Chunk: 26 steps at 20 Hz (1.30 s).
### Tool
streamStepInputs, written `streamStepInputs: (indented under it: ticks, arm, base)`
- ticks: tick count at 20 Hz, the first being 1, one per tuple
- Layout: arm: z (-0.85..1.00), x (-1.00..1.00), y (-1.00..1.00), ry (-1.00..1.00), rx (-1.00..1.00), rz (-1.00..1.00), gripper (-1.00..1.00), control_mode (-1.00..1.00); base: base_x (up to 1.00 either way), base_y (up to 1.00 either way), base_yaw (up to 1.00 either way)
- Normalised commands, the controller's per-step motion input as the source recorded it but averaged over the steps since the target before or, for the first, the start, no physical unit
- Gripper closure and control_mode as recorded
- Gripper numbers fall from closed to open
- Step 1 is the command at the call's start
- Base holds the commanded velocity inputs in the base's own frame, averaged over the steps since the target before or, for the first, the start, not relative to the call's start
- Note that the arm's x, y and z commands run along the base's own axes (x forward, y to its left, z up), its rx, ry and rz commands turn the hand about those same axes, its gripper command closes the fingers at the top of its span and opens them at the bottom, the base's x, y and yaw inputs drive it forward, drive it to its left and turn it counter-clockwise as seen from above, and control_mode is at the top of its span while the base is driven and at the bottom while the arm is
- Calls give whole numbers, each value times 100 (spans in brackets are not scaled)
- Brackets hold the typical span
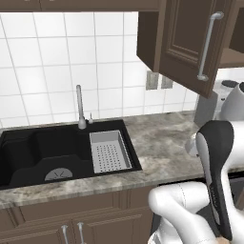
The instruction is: Close all open cabinet doors.
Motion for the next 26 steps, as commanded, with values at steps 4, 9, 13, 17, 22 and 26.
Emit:
streamStepInputs:
  ticks: [4, 9, 13, 17, 22, 26]
  arm:
    - [15, 0, -29, 0, 0, -6, -100, -100]
    - [13, 0, -24, 0, 0, -4, -100, -100]
    - [3, 0, -28, 0, 0, -1, -100, -100]
    - [0, -1, -11, 0, 0, 0, -100, -100]
    - [0, 0, 0, 0, 0, 0, -100, -100]
    - [0, -2, 0, 0, 0, 0, -100, -100]
  base:
    - [0, 0, 0]
    - [0, 0, 0]
    - [0, 0, 0]
    - [0, 0, 0]
    - [0, 0, 0]
    - [0, 0, 0]
